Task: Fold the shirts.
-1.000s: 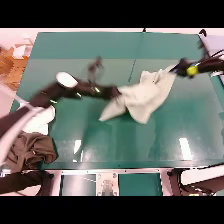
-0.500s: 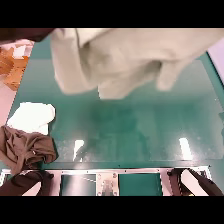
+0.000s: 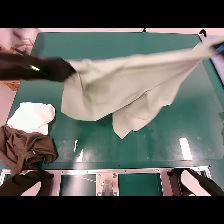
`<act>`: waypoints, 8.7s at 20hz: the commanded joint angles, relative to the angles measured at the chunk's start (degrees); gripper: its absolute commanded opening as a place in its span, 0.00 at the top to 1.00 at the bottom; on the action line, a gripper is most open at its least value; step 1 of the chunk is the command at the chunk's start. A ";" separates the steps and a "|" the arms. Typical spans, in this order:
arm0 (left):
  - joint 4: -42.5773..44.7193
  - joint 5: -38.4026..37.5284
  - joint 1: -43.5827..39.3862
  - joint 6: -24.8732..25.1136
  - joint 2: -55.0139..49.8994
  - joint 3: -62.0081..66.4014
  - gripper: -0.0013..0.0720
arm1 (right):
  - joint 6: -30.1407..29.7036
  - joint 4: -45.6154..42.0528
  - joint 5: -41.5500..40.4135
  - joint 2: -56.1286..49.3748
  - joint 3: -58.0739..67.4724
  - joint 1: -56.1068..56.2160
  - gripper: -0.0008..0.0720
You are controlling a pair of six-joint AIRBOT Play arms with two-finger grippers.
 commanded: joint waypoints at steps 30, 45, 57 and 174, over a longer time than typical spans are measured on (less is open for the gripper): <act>-20.57 9.68 15.63 15.32 -28.83 -27.74 0.41 | -3.19 -0.72 11.32 -35.65 -6.45 -8.76 0.43; -21.11 0.85 15.87 16.94 -28.83 -16.92 0.95 | -4.26 4.83 4.52 -12.46 -34.16 -16.76 0.20; -21.33 1.40 15.89 16.92 -28.83 -16.92 0.95 | -9.33 14.88 -6.62 -35.74 -18.84 -2.73 0.24; -32.94 -3.65 18.27 16.59 -2.78 29.18 0.95 | -15.43 31.80 2.03 -1.66 25.16 -17.00 0.96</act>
